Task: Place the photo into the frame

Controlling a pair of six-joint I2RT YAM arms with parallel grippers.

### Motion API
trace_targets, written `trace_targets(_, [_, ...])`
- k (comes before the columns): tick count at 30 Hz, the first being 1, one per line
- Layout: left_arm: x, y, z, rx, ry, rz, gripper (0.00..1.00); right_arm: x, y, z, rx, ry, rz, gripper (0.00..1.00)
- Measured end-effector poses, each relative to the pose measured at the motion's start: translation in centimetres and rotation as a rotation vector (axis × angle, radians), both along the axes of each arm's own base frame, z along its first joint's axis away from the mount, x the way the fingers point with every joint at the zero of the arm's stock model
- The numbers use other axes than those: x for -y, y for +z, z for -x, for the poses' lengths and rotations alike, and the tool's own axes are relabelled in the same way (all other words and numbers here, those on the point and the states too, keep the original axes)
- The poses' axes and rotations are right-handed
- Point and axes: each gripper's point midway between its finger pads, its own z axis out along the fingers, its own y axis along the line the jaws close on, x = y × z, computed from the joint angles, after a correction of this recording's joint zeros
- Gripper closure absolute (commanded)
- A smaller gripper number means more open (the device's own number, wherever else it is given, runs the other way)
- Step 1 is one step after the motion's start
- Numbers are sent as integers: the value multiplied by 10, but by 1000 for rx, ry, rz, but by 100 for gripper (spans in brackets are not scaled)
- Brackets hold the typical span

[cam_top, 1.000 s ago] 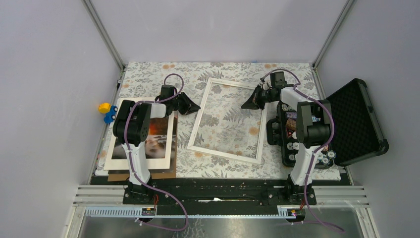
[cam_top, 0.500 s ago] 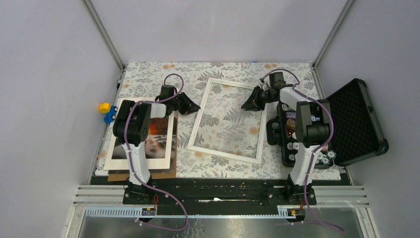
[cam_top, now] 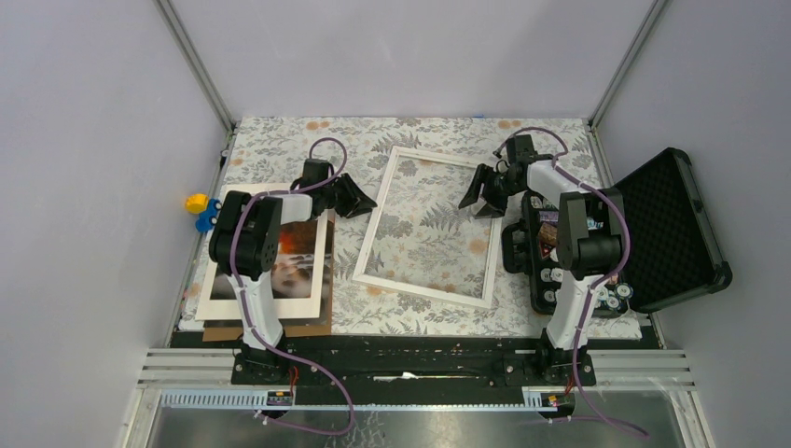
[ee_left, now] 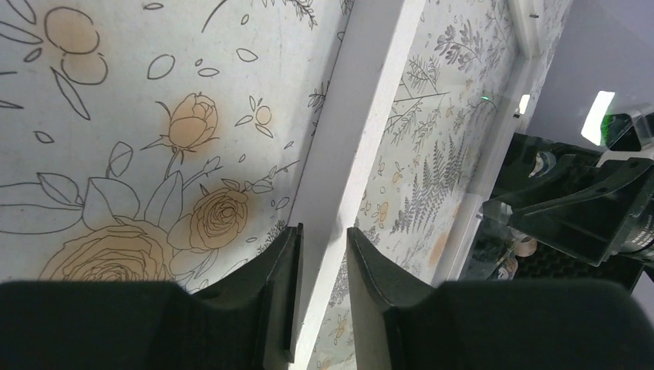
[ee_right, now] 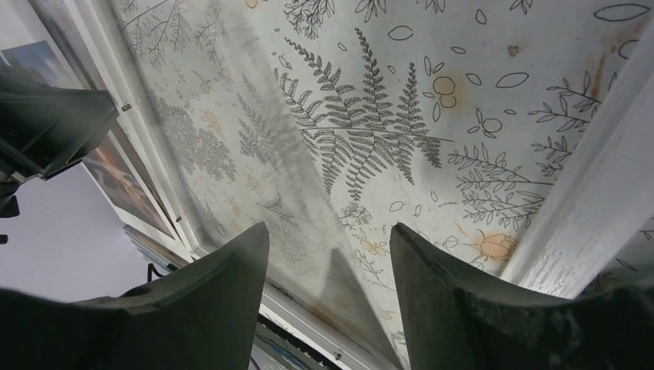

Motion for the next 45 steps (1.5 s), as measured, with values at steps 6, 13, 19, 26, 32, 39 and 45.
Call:
trace_targets(6, [-2, 1, 3, 0, -9, -20, 55, 3, 10, 7, 23, 3, 10, 30])
trace_targets(13, [-7, 9, 4, 31, -15, -58, 30, 28, 14, 3, 60, -25, 98, 19])
trace_targets(19, [-16, 32, 3, 94, -6, -125, 3, 64, 9, 4, 74, -54, 306, 12])
trace_targets(26, [-25, 100, 22, 183, 39, -201, 1, 84, 44, -28, 199, -88, 419, 9])
trace_targets(32, [-12, 139, 97, 126, 96, -206, 1, 76, 77, -99, 370, -93, 397, 8])
trace_targets(39, [27, 65, 244, -188, -13, -240, 1, 58, 64, -177, 464, -36, 338, 7])
trace_targets(45, [57, 32, 287, -285, -65, -275, 1, 46, 27, -199, 445, 10, 294, 6])
